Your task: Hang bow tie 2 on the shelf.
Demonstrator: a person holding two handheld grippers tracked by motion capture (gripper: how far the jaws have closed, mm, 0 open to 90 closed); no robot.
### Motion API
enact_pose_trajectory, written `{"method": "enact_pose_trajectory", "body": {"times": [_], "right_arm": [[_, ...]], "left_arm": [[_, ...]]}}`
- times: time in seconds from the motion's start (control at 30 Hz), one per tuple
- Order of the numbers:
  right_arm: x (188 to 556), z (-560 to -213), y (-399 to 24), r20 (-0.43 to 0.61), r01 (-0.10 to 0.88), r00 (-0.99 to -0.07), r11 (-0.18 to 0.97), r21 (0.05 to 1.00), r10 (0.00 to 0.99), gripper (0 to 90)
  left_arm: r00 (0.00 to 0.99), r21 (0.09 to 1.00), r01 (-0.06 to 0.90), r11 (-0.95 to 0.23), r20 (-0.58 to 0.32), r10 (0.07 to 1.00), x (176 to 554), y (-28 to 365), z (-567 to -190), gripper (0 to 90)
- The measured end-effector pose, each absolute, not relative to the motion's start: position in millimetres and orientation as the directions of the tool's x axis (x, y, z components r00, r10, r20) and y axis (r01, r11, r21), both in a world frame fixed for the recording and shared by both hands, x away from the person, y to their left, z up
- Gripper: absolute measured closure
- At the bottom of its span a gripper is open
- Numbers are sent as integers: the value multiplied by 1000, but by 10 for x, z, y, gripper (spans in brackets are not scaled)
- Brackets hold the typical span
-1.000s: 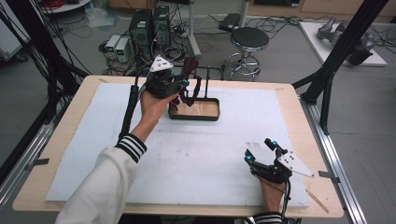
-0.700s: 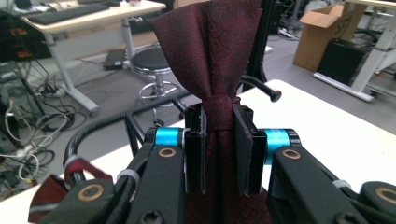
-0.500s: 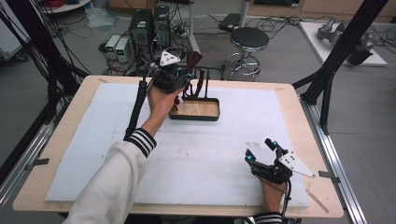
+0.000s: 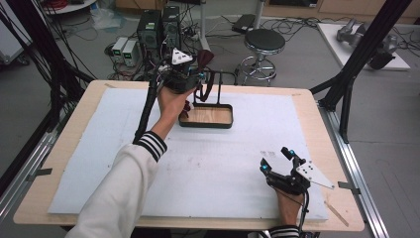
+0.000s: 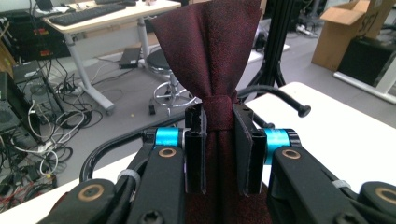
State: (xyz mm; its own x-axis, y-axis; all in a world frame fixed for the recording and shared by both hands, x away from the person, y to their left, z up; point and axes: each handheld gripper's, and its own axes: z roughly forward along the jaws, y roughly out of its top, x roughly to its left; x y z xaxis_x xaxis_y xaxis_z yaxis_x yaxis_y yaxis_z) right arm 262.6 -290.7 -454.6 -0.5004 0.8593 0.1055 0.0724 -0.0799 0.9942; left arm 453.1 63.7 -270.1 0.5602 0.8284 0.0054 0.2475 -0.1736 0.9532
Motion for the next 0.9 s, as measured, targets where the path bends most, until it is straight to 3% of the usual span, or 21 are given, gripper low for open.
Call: {"method": "enact_pose_trajectory", "body": {"times": [0.9], "right_arm": [[2631,-4546,-2922,115,75,-502,-89,993,857,103]], "left_arm": [[543,955,263,-139,-27,839,4690,630,-2778,759]]}}
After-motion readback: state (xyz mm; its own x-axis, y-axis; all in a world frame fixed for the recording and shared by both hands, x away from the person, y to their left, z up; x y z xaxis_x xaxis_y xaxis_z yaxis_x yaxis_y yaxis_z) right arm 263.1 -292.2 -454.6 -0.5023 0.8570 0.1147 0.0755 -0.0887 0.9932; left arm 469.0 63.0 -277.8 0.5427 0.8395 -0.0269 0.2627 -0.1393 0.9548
